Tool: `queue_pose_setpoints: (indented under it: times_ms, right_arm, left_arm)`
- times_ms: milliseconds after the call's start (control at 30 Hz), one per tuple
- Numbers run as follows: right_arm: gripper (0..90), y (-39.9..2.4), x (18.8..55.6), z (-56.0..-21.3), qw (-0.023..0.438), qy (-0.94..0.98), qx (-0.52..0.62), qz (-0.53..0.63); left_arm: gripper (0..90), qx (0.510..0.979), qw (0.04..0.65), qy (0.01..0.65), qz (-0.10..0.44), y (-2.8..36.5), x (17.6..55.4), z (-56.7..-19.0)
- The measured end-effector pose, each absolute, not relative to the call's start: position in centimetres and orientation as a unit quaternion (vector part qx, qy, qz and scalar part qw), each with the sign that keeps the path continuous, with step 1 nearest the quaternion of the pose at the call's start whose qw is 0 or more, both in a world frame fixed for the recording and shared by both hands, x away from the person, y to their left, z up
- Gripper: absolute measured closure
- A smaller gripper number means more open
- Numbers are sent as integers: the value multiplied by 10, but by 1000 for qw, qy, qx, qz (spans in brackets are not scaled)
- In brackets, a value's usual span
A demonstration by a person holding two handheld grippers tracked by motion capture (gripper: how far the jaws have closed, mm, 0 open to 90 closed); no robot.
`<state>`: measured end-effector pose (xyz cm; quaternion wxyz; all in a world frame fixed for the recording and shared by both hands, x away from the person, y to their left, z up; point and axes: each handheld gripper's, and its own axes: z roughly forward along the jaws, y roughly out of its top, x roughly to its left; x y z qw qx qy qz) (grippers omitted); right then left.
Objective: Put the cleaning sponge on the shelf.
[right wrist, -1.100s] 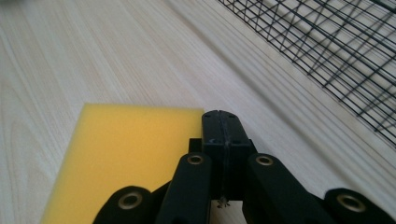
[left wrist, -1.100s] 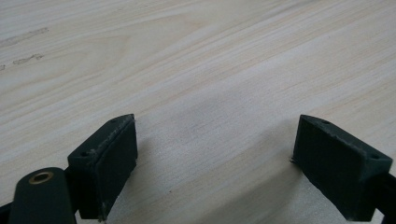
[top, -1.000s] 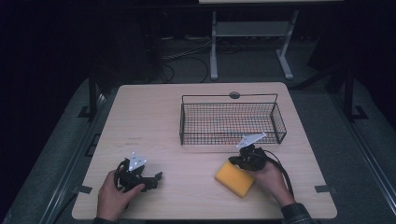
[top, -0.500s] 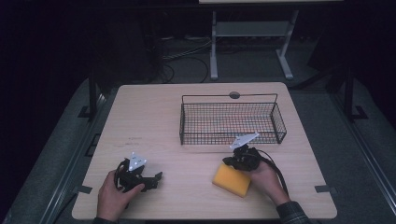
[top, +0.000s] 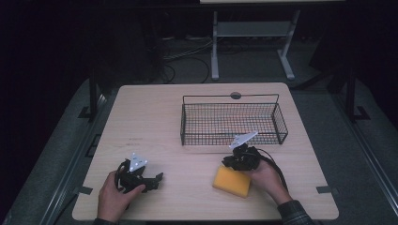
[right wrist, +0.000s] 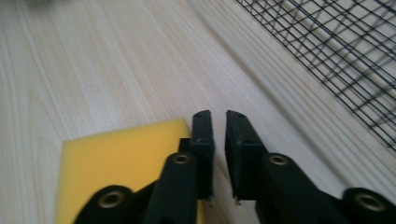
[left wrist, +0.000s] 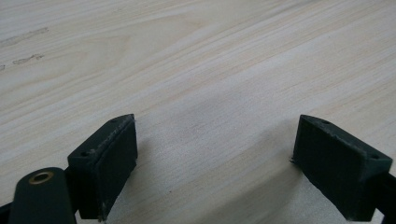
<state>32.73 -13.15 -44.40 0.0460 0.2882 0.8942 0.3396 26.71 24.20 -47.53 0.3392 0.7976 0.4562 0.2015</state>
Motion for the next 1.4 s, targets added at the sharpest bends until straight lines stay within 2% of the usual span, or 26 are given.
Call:
queue_pose_setpoints:
  times_ms: [200,367,500,867,1400]
  right_arm:
    - [547,-141,328,-438,41,894,297,332]
    - [311,-149,327,-428,31,893,303,332]
    - [219,-156,326,-423,34,896,298,329]
    - [139,-162,306,-416,18,919,265,290]
    - [132,-144,284,-420,8,945,208,253]
  left_arm:
    - [128,797,339,456,201,242,267,-475]
    - [128,797,339,456,201,242,267,-475]
    - [128,798,339,456,202,242,267,-475]
    - [128,796,340,458,202,242,267,-475]
    - [128,797,339,456,202,242,267,-475]
